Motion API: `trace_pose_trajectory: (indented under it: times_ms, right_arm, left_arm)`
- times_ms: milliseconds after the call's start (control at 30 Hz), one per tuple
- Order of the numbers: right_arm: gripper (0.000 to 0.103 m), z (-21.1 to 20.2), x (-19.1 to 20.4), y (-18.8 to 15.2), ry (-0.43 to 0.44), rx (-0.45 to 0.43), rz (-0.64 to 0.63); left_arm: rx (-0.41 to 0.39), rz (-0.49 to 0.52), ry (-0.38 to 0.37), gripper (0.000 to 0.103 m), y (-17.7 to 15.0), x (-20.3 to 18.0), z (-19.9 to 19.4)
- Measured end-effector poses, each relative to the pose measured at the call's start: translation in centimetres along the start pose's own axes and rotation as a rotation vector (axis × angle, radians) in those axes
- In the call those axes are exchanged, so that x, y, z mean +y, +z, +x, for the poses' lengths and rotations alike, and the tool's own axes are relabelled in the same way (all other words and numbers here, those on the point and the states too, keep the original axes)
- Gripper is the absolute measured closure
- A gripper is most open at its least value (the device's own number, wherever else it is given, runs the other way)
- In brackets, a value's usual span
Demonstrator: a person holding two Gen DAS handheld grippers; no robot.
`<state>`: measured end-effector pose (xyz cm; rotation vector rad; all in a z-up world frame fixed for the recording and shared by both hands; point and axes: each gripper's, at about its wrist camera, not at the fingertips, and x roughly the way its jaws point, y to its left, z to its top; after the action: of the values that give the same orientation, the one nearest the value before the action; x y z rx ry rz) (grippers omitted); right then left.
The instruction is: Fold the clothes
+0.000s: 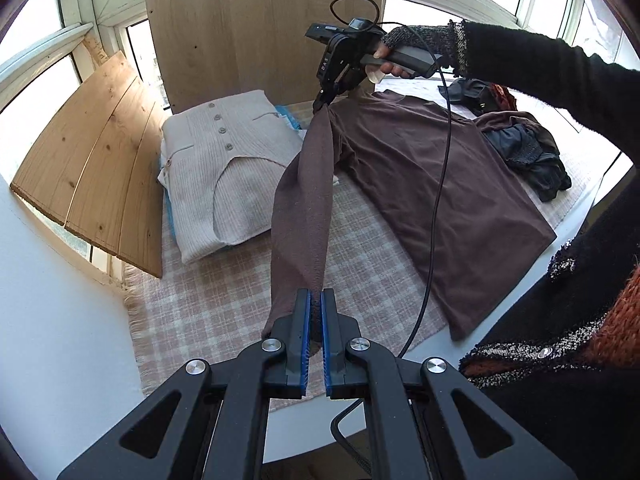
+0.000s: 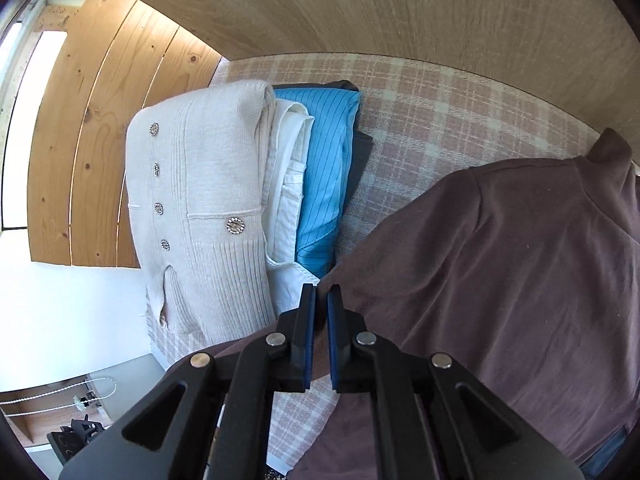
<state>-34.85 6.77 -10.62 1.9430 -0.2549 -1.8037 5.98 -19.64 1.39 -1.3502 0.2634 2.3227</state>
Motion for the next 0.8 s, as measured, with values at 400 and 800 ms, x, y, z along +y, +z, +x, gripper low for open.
trace_pose_trajectory:
  times_ms: [400,800]
  right_arm:
    - [0.098,-2.4,-8.1,-2.9,0.054,0.037,-0.085]
    - [0.098,-1.4,-13.4,-4.6,0.142,0.026,-0.077]
  left_arm:
    - [0.041,-0.099,0.0,0.099,-0.8,-16.6,4.9]
    - [0.152,-0.113,0.215,0.099,-1.0,-23.8,9.3]
